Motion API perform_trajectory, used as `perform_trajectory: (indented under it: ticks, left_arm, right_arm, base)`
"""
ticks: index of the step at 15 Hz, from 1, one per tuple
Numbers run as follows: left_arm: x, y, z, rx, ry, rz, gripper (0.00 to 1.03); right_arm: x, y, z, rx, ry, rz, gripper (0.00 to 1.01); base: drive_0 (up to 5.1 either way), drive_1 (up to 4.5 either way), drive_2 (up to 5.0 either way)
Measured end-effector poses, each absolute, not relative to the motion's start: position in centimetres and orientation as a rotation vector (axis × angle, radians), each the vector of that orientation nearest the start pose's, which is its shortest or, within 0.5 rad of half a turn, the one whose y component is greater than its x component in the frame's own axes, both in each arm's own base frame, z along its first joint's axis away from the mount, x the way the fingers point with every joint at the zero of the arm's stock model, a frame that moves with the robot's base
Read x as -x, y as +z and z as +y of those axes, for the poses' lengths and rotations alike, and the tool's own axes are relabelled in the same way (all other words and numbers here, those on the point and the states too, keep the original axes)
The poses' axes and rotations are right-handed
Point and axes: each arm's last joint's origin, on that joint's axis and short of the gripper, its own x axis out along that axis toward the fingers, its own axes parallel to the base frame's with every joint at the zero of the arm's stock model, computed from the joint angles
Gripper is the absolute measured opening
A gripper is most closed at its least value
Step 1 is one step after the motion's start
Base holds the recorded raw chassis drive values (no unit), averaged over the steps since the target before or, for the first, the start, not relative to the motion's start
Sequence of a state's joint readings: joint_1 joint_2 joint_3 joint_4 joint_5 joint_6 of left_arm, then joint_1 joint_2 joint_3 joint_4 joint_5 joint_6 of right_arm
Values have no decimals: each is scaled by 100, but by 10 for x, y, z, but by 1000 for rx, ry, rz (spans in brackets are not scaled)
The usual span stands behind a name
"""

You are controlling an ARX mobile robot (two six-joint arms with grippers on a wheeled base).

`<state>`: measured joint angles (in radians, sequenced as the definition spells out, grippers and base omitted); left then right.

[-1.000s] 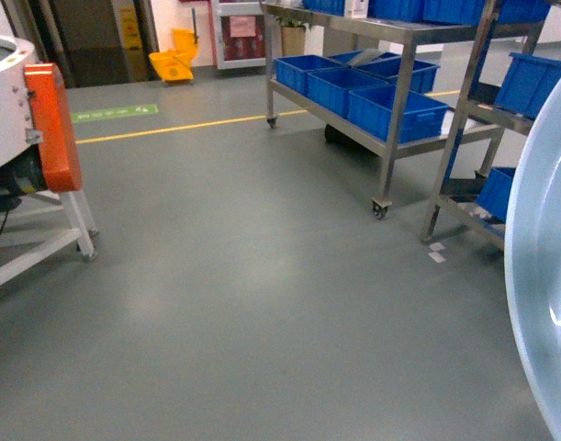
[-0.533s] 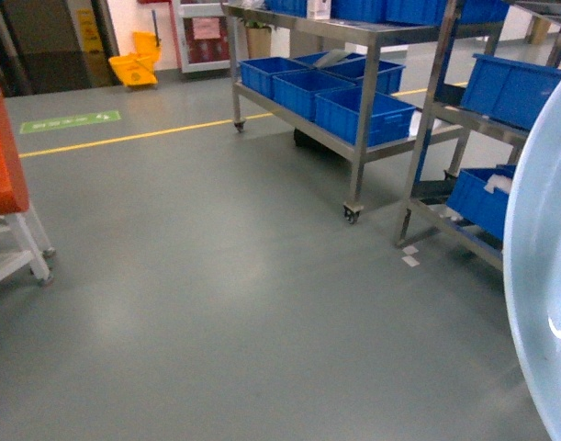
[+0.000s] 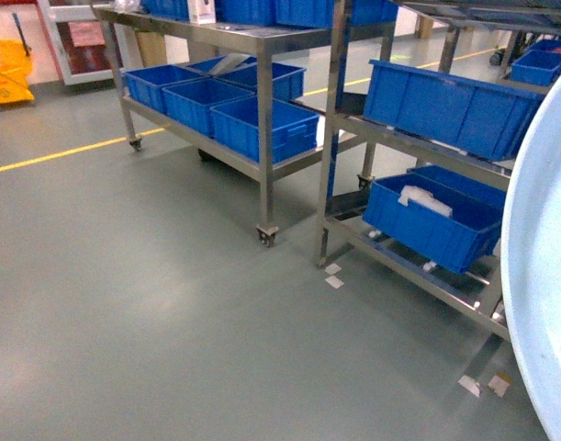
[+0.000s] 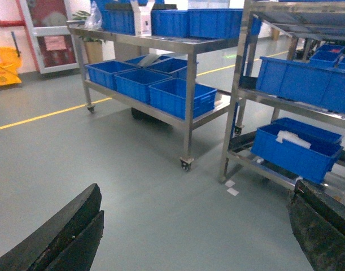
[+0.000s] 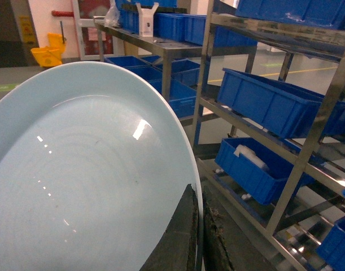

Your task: Place blue tray on left shelf second layer neatly

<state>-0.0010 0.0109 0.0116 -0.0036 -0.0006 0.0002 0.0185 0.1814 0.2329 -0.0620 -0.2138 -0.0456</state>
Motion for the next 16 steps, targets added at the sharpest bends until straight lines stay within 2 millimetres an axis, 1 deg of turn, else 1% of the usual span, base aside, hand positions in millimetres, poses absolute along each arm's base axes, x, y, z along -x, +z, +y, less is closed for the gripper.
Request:
perform_trajectory:
  ticks: [5, 6, 12, 13, 16]
  left_arm:
    - [-98, 166, 0, -1, -1, 1, 98]
    - [-98, 166, 0, -1, 0, 5, 98]
    - [-98, 166, 0, -1, 0, 2, 98]
    - [-98, 166, 0, -1, 0, 3, 98]
    - [-98, 166, 0, -1, 0, 2, 98]
  right_arm:
    - [-98, 223, 8, 45, 233, 2, 2]
    - [-98, 222, 8, 44, 233, 9, 2]
    - [-99, 222, 8, 43, 233, 14, 2]
    - [-99, 222, 8, 44, 233, 12, 2]
    - [-98, 222, 8, 44, 233, 10, 2]
  base:
    - [-159, 262, -579]
    - [-176, 48, -400]
    - [-154, -154, -154]
    - [-160, -5, -315]
    - [-172, 251, -595]
